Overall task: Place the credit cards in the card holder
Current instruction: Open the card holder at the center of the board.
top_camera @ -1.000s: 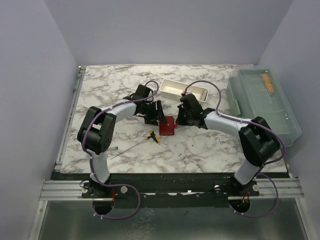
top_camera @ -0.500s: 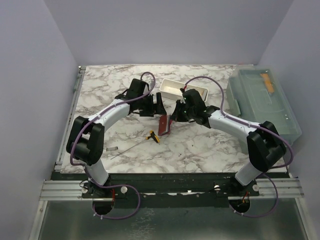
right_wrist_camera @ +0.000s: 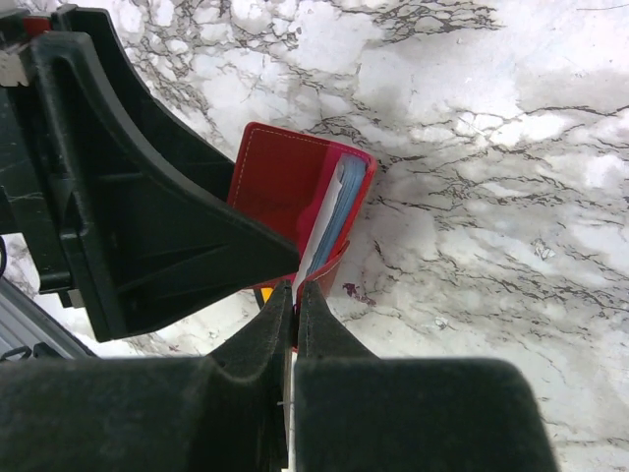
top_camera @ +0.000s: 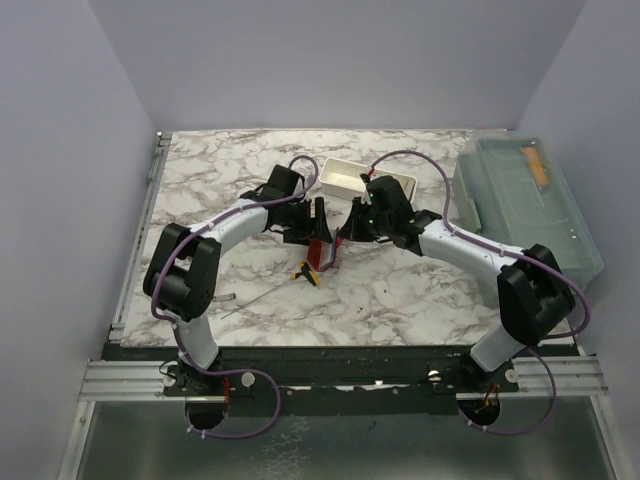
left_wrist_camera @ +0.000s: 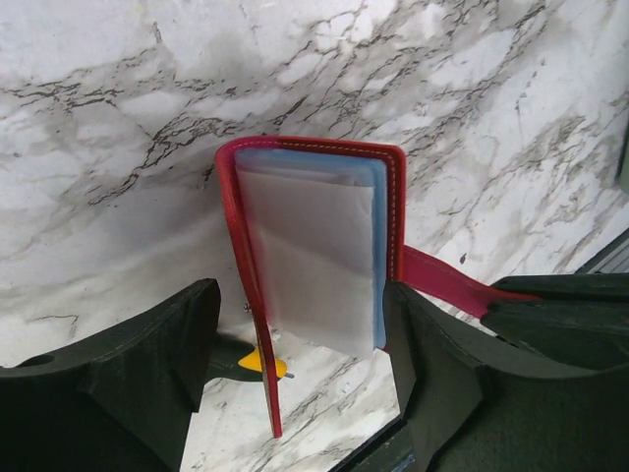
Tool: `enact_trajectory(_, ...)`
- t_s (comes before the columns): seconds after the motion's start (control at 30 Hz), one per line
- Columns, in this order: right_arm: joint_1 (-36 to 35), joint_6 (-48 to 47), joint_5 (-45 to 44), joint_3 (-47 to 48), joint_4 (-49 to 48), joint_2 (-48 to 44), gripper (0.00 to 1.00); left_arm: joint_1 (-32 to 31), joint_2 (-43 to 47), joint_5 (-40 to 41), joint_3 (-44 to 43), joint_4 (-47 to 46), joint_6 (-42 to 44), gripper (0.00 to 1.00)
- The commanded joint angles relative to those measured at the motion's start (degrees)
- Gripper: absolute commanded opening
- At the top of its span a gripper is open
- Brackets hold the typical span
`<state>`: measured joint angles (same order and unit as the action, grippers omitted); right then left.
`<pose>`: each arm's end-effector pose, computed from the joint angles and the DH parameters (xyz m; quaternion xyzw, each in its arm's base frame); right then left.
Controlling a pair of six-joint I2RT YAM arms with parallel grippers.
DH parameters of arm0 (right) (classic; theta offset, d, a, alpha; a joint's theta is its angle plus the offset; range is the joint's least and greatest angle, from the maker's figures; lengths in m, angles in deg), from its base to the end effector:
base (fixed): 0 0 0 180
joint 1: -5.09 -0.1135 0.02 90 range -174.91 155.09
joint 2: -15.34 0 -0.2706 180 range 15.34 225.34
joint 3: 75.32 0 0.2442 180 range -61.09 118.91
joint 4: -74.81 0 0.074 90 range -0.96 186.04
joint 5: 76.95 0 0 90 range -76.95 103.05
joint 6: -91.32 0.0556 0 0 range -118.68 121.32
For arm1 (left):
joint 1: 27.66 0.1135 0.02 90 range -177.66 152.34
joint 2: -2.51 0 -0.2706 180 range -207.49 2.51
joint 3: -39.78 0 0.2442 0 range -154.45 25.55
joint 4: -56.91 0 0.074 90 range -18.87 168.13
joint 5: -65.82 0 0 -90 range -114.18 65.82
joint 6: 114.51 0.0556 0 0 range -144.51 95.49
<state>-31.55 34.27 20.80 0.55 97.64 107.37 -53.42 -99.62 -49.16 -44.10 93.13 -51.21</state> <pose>0.2880 0.2235 0.2347 -0.0581 0.8991 0.2952 0.3180 0.3330 -0.1868 0.2003 0.0584 0.9303 -0.3164 0.1762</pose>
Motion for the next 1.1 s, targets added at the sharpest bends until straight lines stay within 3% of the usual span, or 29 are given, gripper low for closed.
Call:
enact_trajectory(0.0,0.1,-0.2,0.5,1.4,-0.8,-1.7,0.00,-0.5,-0.6,1.9,-1.4,2.0,1.1,0.68)
enact_trajectory(0.13,0.1,-0.2,0.6,1.2,-1.0,-1.7,0.00,-0.7,-1.5,1.5,-1.8,2.1,0.9,0.65)
enact_trajectory(0.23,0.1,-0.3,0.7,1.2,-1.0,-1.6,0.00,-1.1,-2.0,0.4,-1.9,2.0,1.1,0.73)
enact_trajectory(0.37,0.1,-0.3,0.8,1.0,-1.3,-1.6,0.00,-1.8,-3.1,1.2,-2.1,2.1,0.9,0.74)
enact_trajectory(0.67,0.1,-0.9,-3.4,-0.6,0.7,-2.2,0.00,-1.6,-4.1,4.9,-3.2,3.8,1.6,0.47)
enact_trajectory(0.87,0.2,-3.0,-12.3,-3.4,4.2,-2.7,0.00,-1.4,-3.8,6.8,-3.3,5.1,2.6,0.44)
enact_trajectory(1.07,0.7,-4.1,-13.7,-4.3,4.8,-4.2,0.00,-0.9,-4.2,8.1,-3.6,6.2,3.0,0.43)
